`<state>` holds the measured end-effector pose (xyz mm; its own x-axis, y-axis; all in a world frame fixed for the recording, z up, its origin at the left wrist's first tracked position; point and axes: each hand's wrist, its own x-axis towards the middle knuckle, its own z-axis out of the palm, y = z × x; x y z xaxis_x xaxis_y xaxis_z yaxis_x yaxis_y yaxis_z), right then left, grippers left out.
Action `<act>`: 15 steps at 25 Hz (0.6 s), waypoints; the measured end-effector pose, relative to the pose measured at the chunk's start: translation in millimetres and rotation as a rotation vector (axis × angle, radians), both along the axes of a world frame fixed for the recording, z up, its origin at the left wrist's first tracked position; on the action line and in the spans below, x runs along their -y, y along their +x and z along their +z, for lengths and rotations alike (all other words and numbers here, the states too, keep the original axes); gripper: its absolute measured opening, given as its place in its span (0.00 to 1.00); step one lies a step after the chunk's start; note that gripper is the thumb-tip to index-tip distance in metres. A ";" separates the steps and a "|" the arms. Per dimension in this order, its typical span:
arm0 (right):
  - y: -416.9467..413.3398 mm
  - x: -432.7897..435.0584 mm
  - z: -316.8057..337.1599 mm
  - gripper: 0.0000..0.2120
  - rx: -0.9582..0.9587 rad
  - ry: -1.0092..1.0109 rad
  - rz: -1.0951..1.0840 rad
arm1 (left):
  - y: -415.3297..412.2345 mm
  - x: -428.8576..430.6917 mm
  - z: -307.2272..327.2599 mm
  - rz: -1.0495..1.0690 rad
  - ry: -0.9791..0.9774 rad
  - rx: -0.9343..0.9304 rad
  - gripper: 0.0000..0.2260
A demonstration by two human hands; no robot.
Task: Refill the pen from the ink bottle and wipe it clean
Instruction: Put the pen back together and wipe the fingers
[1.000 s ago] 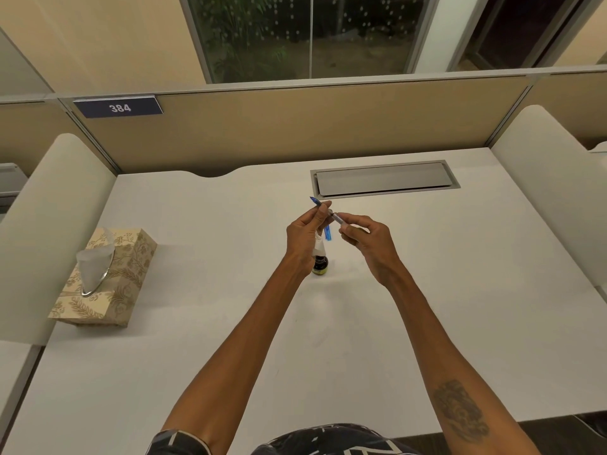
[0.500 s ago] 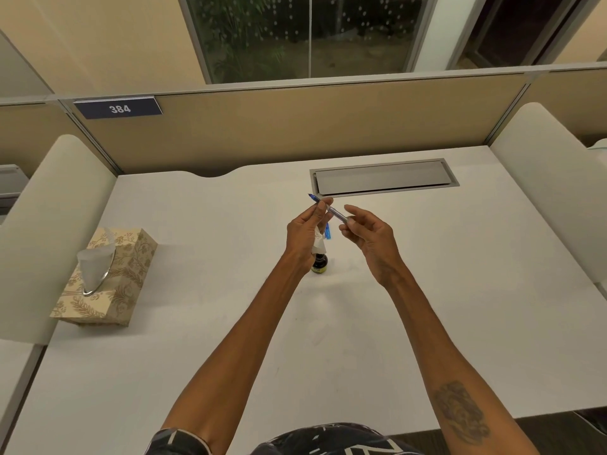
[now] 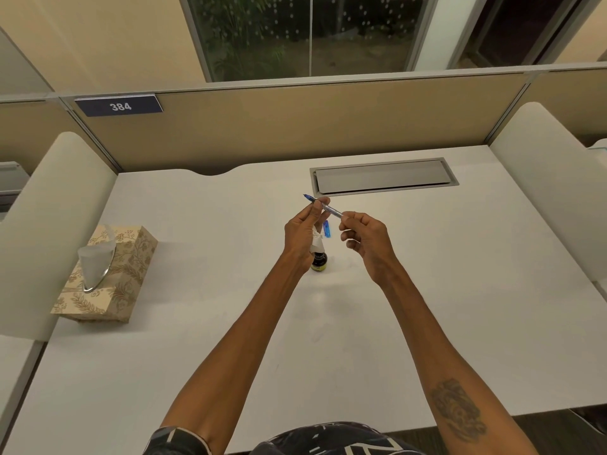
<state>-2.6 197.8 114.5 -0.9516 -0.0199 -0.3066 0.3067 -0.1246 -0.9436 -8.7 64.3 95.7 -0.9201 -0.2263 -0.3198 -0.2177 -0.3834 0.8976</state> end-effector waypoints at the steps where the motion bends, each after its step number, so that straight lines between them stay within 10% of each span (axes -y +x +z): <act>1: -0.2 -0.2 0.9 0.09 0.017 0.015 -0.004 | 0.1 0.7 0.0 -0.006 0.002 -0.001 0.13; 7: 0.9 3.7 4.7 0.27 0.120 0.205 0.081 | 1.4 -1.6 4.1 -0.037 0.019 -0.024 0.14; 15: 3.7 1.4 0.4 0.05 -0.072 0.170 0.052 | -0.3 4.5 -1.7 -0.013 0.049 -0.014 0.14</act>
<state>1.1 196.4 114.9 -0.9702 -0.0236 -0.2410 0.2395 0.0530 -0.9695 -9.1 59.9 94.1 -0.9271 -0.1988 -0.3177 -0.2107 -0.4246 0.8805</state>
